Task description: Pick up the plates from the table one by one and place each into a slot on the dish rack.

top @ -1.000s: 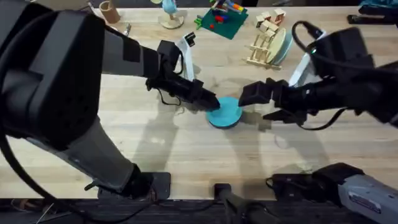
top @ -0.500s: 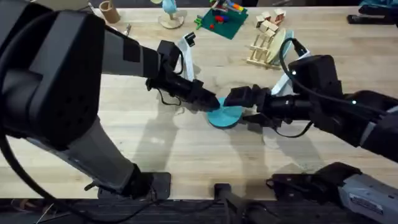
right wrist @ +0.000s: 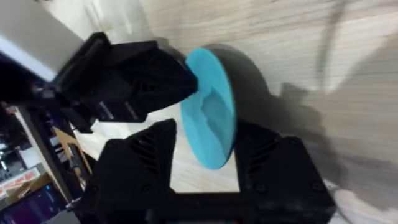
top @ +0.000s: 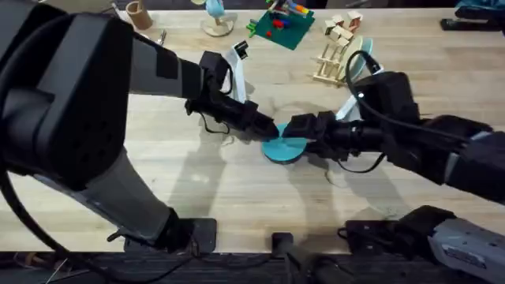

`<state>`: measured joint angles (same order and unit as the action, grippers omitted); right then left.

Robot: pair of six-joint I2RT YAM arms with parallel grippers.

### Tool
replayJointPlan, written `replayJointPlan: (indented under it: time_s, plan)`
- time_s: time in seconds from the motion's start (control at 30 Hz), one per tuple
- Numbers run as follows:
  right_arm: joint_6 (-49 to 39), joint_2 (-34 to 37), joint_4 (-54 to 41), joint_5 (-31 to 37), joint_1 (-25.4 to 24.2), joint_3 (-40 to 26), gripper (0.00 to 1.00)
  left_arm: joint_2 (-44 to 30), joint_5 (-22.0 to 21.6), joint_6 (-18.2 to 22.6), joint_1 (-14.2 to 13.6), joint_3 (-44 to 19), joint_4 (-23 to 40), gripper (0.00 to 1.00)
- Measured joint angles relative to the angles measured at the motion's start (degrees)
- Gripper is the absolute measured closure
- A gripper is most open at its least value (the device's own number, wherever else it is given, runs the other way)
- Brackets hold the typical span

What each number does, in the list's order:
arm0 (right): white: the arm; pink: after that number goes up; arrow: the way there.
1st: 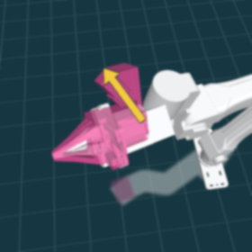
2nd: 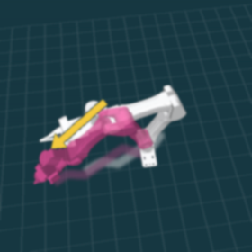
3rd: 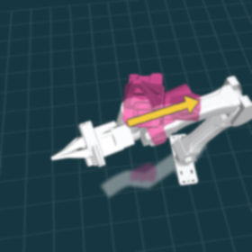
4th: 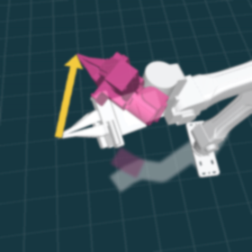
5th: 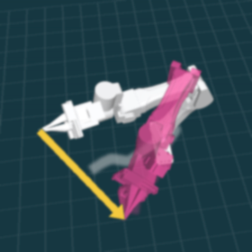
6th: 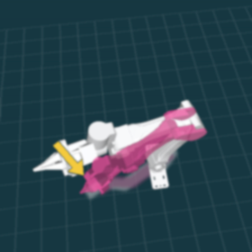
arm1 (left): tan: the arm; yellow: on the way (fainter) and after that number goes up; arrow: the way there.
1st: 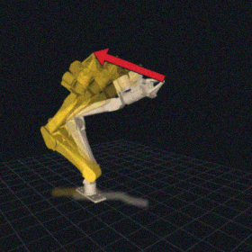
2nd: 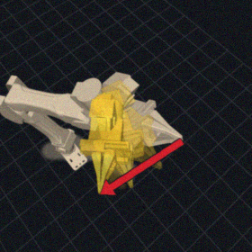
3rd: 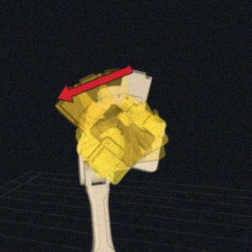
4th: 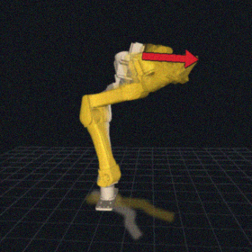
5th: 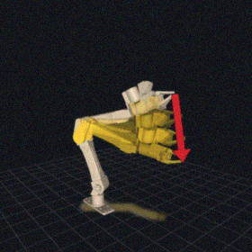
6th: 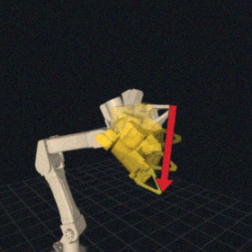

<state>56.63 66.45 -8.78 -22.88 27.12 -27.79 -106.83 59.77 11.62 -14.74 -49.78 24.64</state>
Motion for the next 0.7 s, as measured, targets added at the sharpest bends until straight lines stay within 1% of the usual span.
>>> replayJointPlan:
  time_s: [0.07, 0.13, 0.2, 0.23, 0.27, 0.3, 0.37, 0.6, 0.7]
  plan:
    - [0.38, 1.49, 0.77, 0.16, 0.28, 0.00, 0.514, 0.00, 0.00, 0.00, 0.00, 0.00, 0.00, 0.961]
    - [0.82, 2.52, 1.34, 0.35, 0.36, 0.02, 0.612, 0.00, 0.00, 0.00, 0.00, 0.00, 0.00, 0.961]
    - [1.22, 3.30, 1.77, 0.63, 0.34, 0.22, 0.742, 0.00, 0.01, 0.00, 0.03, 0.00, 0.00, 0.961]
    - [1.29, 3.57, 1.81, 0.75, 0.36, 0.32, 0.853, 0.00, 0.02, 0.00, 0.08, 0.00, 0.00, 0.961]
    - [1.78, 3.64, 1.94, 0.24, 0.27, 0.35, 0.927, 0.00, 0.18, 0.00, 0.27, 0.00, 0.02, 0.961]
    - [1.91, 3.44, 2.53, 0.09, 0.18, 0.33, 0.952, 0.00, 0.47, 0.00, 0.55, 0.00, 0.02, 0.961]
    - [2.09, 3.27, 3.00, 0.07, 0.19, 0.33, 0.953, 0.00, 0.72, -0.02, 0.92, 0.00, 0.02, 0.961]
    - [2.06, 3.27, 3.01, 0.07, 0.19, 0.33, 0.962, 0.00, 0.70, -0.05, 0.92, 0.00, 0.06, 0.961]
    - [1.22, 3.11, 3.03, -0.10, 0.19, 0.33, 0.967, 0.00, 0.40, -0.06, 0.92, -0.63, 1.76, 0.961]
